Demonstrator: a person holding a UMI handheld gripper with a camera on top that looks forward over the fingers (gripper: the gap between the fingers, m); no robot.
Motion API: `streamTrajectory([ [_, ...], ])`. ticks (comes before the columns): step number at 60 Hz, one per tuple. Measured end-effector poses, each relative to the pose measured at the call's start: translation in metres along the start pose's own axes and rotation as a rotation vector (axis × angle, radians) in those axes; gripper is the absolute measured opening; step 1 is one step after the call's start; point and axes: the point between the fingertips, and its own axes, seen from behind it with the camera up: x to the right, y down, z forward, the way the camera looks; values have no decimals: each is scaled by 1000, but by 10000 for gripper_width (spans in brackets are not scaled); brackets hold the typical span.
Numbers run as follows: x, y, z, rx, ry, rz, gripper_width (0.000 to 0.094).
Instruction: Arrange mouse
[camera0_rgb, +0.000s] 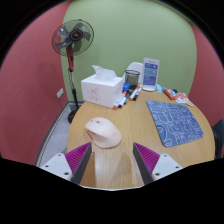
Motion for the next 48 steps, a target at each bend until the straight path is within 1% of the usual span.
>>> streamTrajectory([
  [9, -9, -18, 38, 5, -6, -40, 850],
  [22, -11, -43, 71, 24, -8, -47, 840],
  [25, -12, -46, 78, 22, -9, -40, 826],
  [27, -13, -48, 81, 24, -16, -34, 801],
  [30, -16, -51, 86, 29, -29, -29, 720],
  [33, -22, -53, 91, 36, -50, -24, 555],
  [34, -21, -54, 92, 38, -46, -24, 530],
  [40, -23, -58, 93, 55, -43, -36, 471],
  [46, -22, -58, 92, 39, -43, -31, 401],
  [48, -21, -59, 90, 36, -45, -33, 391],
])
